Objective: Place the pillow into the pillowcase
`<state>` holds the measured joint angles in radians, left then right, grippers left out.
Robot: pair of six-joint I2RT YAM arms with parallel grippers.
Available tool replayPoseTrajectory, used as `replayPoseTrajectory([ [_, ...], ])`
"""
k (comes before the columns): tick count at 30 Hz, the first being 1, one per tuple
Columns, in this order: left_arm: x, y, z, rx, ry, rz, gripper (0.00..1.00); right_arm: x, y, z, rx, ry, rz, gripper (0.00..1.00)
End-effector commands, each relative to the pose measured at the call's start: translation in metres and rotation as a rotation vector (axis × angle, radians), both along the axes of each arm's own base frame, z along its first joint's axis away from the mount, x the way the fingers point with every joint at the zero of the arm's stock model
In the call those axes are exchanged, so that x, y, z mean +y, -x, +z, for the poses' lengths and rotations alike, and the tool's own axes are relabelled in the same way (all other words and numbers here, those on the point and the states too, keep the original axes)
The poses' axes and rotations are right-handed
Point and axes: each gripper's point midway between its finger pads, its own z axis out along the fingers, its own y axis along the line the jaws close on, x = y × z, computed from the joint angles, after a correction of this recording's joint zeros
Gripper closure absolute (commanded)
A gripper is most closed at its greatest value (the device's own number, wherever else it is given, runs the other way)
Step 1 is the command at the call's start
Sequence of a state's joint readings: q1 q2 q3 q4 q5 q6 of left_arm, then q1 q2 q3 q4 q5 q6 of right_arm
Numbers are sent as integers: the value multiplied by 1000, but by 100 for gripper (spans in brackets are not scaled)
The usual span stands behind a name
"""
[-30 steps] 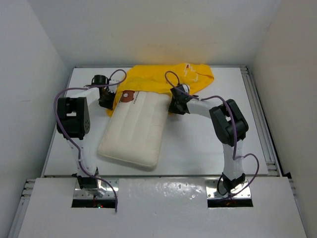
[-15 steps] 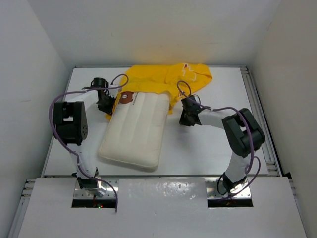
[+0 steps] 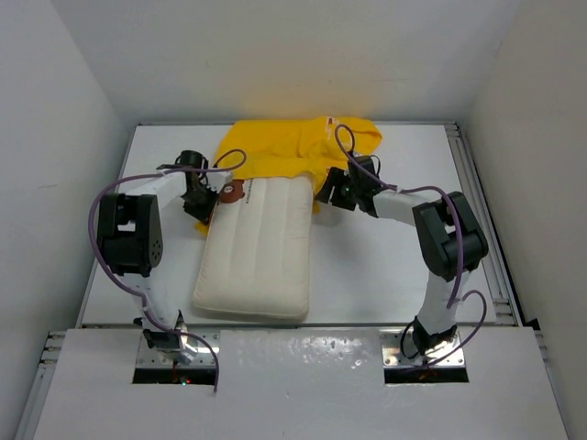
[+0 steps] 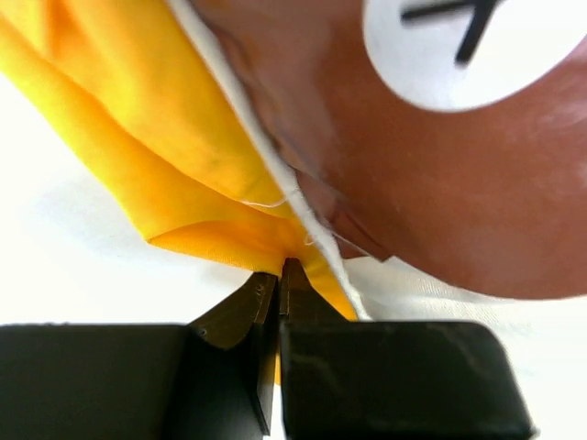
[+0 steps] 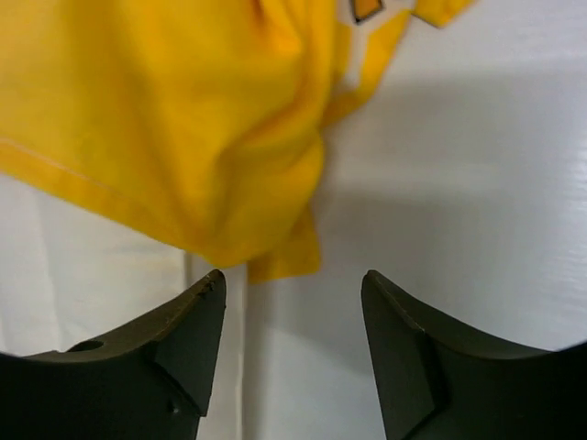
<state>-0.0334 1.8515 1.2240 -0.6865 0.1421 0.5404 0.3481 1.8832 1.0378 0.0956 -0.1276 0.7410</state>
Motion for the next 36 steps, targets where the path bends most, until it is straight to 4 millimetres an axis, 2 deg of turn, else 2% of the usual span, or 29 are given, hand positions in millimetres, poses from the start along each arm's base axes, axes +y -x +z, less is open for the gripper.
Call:
replayPoseTrajectory([
  [1, 2, -8, 24, -38, 7, 28, 100, 24, -28, 43, -172, -103, 49, 39],
  [5, 4, -5, 28, -35, 38, 52, 100, 31, -42, 64, -285, -98, 87, 34],
  [8, -1, -4, 33, -34, 73, 56, 100, 37, -55, 61, -262, -42, 84, 30],
  [9, 8, -3, 32, -30, 80, 84, 100, 39, -55, 55, -238, -34, 88, 31],
  [11, 9, -1, 32, -29, 93, 94, 100, 44, -61, 43, -212, -44, 89, 49],
  [14, 6, -1, 43, -39, 143, 93, 100, 48, -61, 37, -194, -68, 78, 82],
  [15, 0, 0, 54, -54, 202, 70, 100, 49, -61, 40, -207, -72, 74, 100],
  [16, -2, -1, 62, -67, 231, 58, 100, 49, -61, 43, -216, -74, 74, 100],
  [18, -9, -8, 89, -125, 323, 26, 100, 52, -57, 58, -239, -75, 100, 100],
  [19, -11, -3, 97, -117, 350, 15, 100, 54, -58, 71, -255, -80, 112, 100],
  [20, -16, -4, 107, -130, 402, -1, 100, 53, -51, 75, -230, -78, 119, 100],
  [21, -16, -1, 122, -137, 418, -23, 100, 55, -47, 102, -264, -104, 145, 100],
  [23, -17, 0, 137, -154, 441, -56, 100, 57, -37, 129, -270, -116, 179, 100],
  [25, -18, 1, 157, -177, 457, -67, 100, 59, -32, 177, -329, -164, 211, 100],
  [26, -21, 2, 163, -177, 489, -71, 100, 58, -27, 184, -309, -179, 218, 100],
  [27, -24, -4, 178, -213, 518, -86, 100, 55, -26, 204, -322, -218, 216, 100],
  [29, -23, -12, 192, -243, 544, -70, 100, 49, -24, 212, -307, -234, 197, 100],
  [30, -22, -18, 202, -273, 547, -72, 100, 45, -24, 212, -299, -233, 182, 100],
  [32, -19, -20, 200, -281, 526, -75, 100, 41, -19, 199, -259, -210, 170, 100],
  [35, -13, -8, 163, -215, 419, -64, 100, 35, -10, 165, -186, -174, 150, 100],
  [36, -14, 8, 137, -142, 382, -63, 100, 32, -7, 146, -141, -163, 139, 100],
])
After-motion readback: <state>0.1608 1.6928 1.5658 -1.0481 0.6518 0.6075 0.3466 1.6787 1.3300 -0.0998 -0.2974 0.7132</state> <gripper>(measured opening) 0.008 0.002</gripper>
